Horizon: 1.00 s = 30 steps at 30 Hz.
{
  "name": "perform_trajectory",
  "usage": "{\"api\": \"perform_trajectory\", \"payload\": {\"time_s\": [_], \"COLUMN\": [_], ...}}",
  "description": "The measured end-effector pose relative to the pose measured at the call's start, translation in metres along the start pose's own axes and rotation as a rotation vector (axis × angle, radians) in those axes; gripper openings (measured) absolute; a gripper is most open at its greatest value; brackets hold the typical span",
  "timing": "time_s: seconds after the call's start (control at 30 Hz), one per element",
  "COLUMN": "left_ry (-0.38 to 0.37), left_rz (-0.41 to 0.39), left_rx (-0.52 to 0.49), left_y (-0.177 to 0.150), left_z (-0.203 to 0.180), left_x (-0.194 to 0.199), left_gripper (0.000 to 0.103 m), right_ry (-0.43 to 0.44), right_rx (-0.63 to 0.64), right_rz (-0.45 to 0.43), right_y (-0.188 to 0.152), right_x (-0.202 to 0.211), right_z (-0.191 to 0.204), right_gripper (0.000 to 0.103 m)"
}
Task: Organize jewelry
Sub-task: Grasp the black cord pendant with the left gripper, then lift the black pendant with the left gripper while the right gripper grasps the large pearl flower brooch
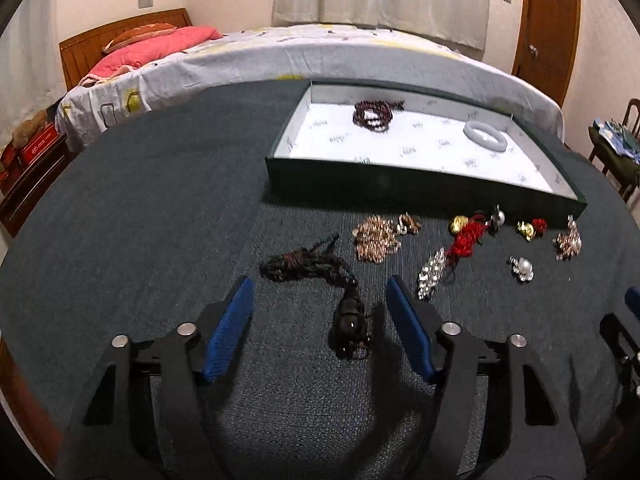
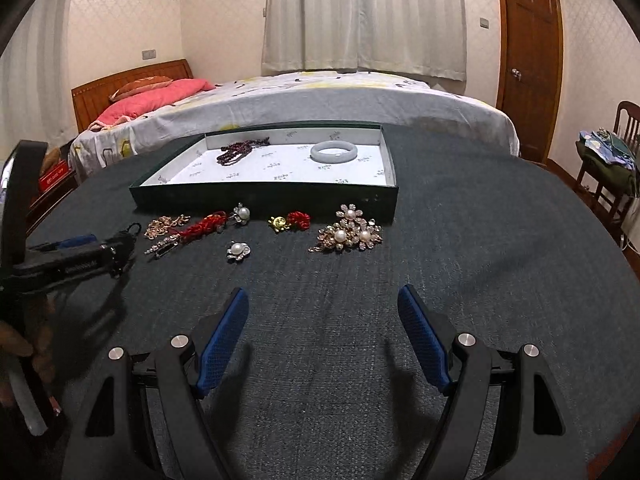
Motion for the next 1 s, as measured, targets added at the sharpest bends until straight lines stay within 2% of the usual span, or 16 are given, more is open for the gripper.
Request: {"api": "perform_trajectory", "payload": {"time_s": [0.07, 0.23, 0.4, 0.43, 0.7, 1.0], "left_ry": [-0.009, -0.022, -0.048, -0.054, -0.061, -0.049], "left_rz": [0.029, 0.019, 0.003, 0.003, -0.016, -0.12], "left_rx": [0.001, -0.008, -0.035, -0.038, -0.015, -0.008], "left_y": [-0.004, -0.006, -0.009, -0.009, -0.007, 0.019], "left_z": [0.0, -0.001, -0.007, -0.008, -0.006, -0.007], "left_x": [-0.005, -0.002, 0.001, 0.001, 0.009, 0.038], "left_gripper": [0.054, 0.043, 0.02, 0.018, 0.017, 0.017], "right_ry": [0.002, 0.001, 0.001, 0.002, 0.0, -0.017], "right_rx": [-0.001, -0.011, -0.008, -0.008, -0.009, -0.032], "right_rz": [0.0, 0.003, -0.002, -0.002, -0.003, -0.016], "right_y": [0.0, -0.002, -0.002, -0.002, -0.001, 0.021], "right_x": [0.0, 0.0, 0.001, 0.001, 0.0, -0.003], "right_z": [0.001, -0.001, -0.001, -0.001, 0.0, -0.003], "right_gripper": [0.074, 0.074, 0.074, 0.074, 0.074, 0.074]}}
Point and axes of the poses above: each gripper's, at about its wrist camera, not at the fingertips, and x roughly against the way its jaws point, z to its left, y to its top, the point moved 3 cm from there along -x, roughly the way its jaws point, and after that the axes turned 2 degrees about y, right-handed, at the moved point
